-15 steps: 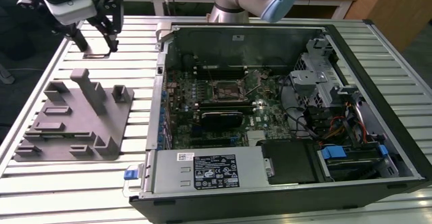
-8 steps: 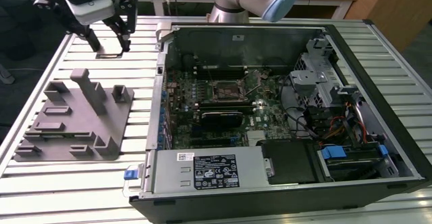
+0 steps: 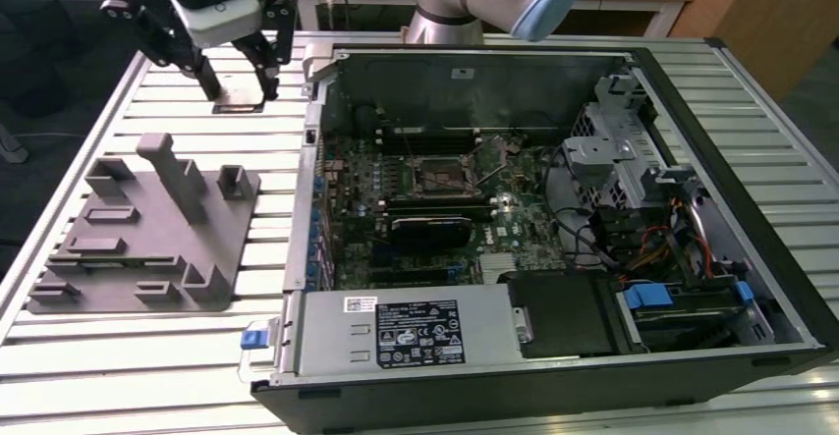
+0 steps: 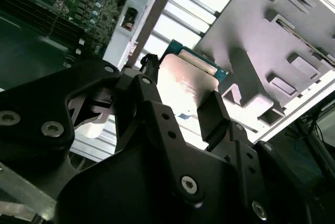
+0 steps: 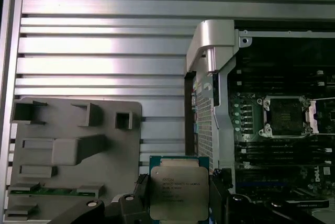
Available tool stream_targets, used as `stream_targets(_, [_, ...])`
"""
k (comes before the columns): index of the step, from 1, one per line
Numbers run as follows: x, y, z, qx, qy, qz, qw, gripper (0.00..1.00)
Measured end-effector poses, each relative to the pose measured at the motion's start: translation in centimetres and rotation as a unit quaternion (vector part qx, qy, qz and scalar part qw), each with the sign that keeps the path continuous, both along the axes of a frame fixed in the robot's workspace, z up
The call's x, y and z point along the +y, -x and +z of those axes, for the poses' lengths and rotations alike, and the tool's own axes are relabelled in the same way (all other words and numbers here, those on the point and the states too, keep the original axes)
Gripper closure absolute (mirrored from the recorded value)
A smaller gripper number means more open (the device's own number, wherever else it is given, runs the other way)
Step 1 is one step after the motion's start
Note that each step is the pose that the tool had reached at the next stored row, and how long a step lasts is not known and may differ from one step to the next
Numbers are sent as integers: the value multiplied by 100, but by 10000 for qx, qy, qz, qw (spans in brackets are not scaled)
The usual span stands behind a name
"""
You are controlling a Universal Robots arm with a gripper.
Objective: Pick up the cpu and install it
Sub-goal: 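Pick up the cpu and move it towards the insertion slot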
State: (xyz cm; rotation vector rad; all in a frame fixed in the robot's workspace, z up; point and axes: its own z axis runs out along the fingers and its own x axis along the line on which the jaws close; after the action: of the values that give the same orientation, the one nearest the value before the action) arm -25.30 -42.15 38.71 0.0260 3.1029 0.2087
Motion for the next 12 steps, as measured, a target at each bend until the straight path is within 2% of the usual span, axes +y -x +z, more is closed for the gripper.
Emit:
stream_targets(5, [0,-156,0,0,0,0,10000,46])
stream_targets(6, [0,-230,0,0,0,0,10000,46])
stream_targets(12, [0,-468,0,1,0,-1,10000,46])
